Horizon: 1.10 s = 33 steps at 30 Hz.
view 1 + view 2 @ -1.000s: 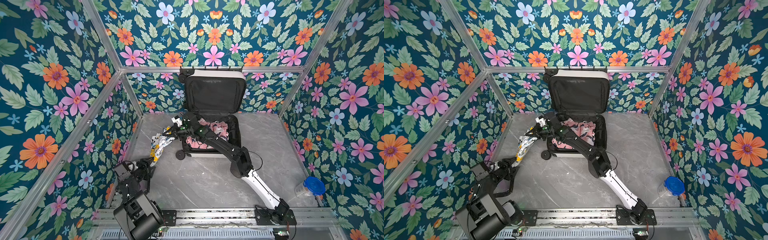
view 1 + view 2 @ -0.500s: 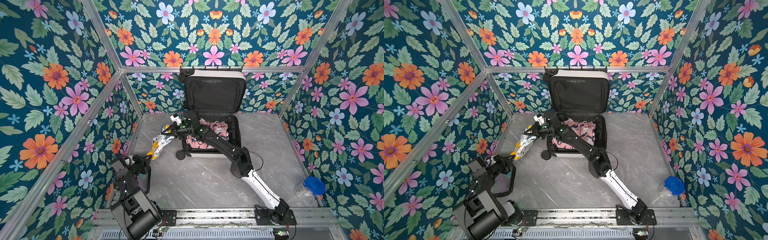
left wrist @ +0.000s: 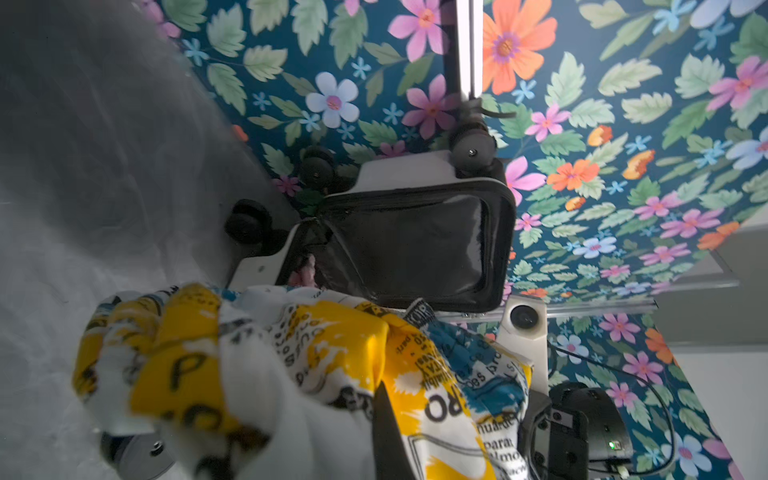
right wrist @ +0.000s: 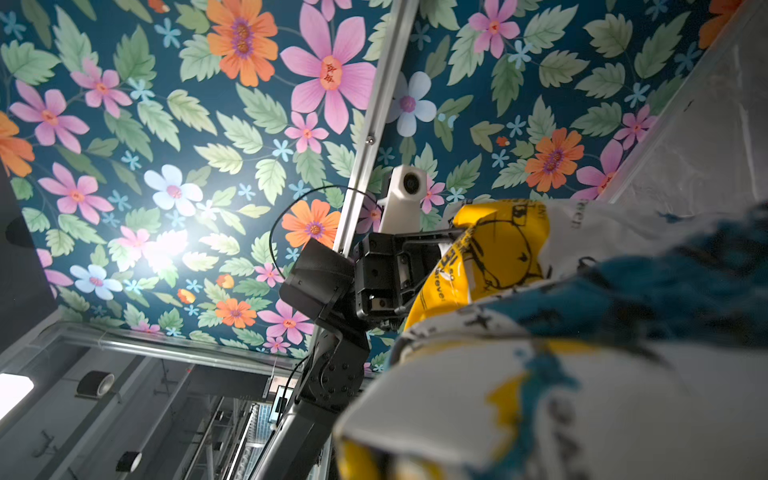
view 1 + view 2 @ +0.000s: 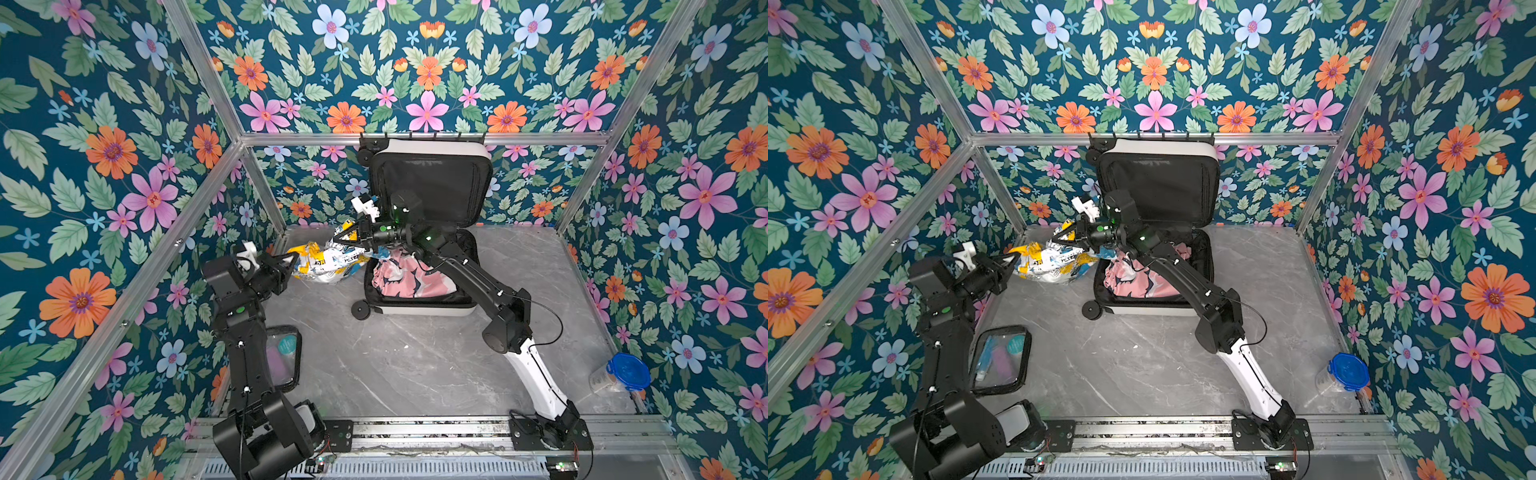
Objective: Pack the luggage
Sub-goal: 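Lift the printed shorts with both grippers and carry them over the suitcase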
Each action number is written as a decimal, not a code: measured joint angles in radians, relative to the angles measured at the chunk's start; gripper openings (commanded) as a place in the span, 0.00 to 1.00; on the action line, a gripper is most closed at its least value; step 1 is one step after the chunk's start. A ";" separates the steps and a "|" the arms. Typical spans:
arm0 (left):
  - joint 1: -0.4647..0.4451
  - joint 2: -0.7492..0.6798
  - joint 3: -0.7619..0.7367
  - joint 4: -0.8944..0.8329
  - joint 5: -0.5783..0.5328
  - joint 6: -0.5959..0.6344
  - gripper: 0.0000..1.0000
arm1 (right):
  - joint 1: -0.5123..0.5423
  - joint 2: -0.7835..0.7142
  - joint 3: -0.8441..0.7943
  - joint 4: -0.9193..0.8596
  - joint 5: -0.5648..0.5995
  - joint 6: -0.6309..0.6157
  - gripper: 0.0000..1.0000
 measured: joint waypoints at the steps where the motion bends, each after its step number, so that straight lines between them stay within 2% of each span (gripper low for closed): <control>1: -0.020 0.008 0.018 0.001 -0.009 0.000 0.00 | -0.005 -0.016 -0.014 -0.010 -0.002 -0.010 0.00; 12: -0.236 0.093 0.198 0.072 -0.069 -0.079 0.00 | -0.116 -0.309 -0.255 -0.116 -0.003 -0.122 0.00; 18: -0.358 0.188 0.272 0.135 -0.122 -0.136 0.00 | -0.188 -0.411 -0.369 -0.147 -0.005 -0.148 0.00; 24: -0.463 0.318 0.383 0.175 -0.185 -0.169 0.00 | -0.283 -0.459 -0.445 -0.152 -0.010 -0.156 0.00; 33: -0.590 0.575 0.621 0.203 -0.274 -0.163 0.00 | -0.412 -0.415 -0.444 -0.175 -0.031 -0.203 0.00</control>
